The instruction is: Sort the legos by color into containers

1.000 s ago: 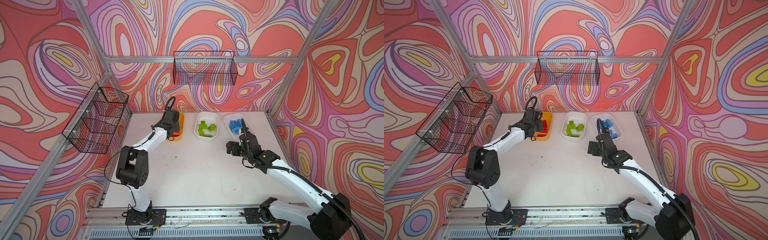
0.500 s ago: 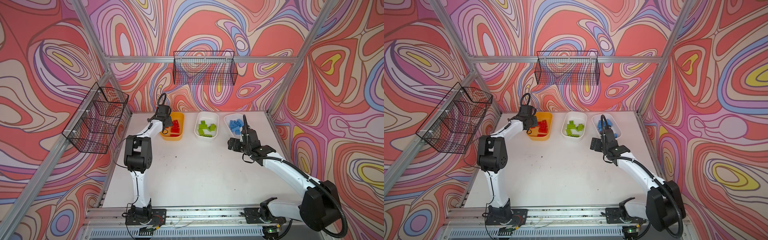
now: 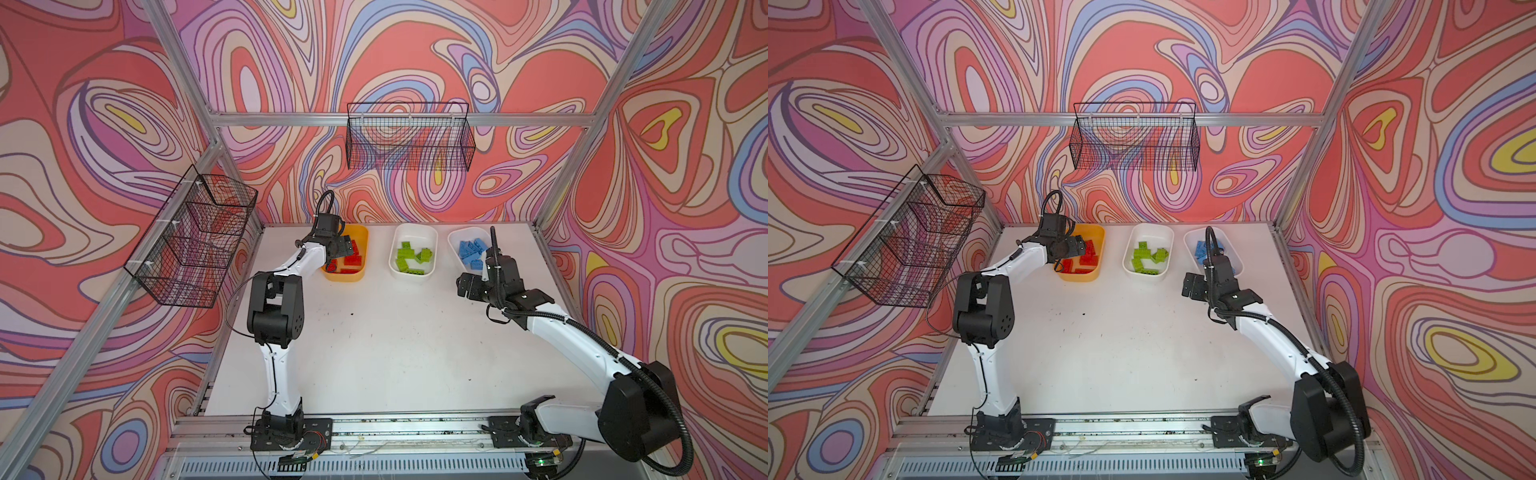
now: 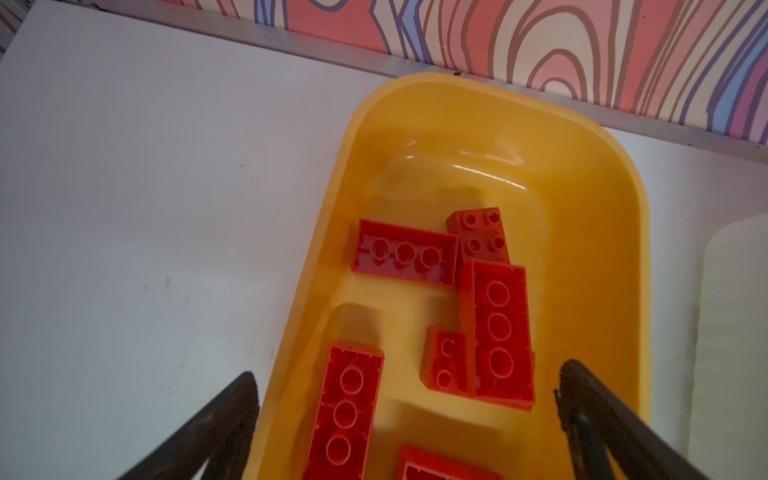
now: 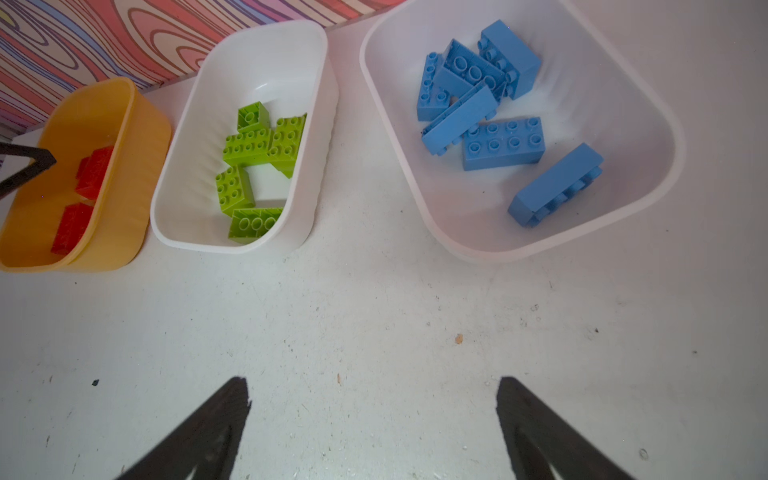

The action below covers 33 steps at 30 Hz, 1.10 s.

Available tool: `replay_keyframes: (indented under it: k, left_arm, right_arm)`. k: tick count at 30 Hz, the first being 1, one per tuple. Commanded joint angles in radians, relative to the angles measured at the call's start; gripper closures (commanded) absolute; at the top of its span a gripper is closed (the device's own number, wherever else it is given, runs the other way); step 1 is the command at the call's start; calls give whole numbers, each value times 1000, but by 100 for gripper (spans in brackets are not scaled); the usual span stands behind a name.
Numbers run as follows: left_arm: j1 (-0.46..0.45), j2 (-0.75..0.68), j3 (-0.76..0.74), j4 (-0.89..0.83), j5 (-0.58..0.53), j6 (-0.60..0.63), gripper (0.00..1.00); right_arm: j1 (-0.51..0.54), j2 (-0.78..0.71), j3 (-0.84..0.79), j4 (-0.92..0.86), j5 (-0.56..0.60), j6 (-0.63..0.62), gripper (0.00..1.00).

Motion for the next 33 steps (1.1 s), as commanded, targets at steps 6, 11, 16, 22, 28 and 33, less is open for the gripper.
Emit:
replay_keyframes:
  k: [6, 11, 16, 22, 28, 33]
  left_arm:
    - [-4, -436, -443, 166, 10, -32, 0]
    - [-12, -722, -775, 336, -40, -15, 0]
    - [-15, -909, -978, 427, -107, 34, 0]
    - [-15, -1009, -1114, 498, -142, 97, 0]
    - [-15, -1073, -1173, 556, -159, 139, 0]
    - [-15, -1071, -1277, 774, -213, 210, 0]
  right_arm:
    - [-7, -92, -79, 56, 57, -42, 2]
    - [-7, -152, -168, 118, 83, -37, 2]
    - [-7, -228, -271, 194, 136, -49, 2]
    - [-8, -371, -413, 303, 171, -65, 2]
    - [-8, -501, -518, 359, 215, -133, 2]
    - [-7, -594, -635, 508, 266, -187, 2]
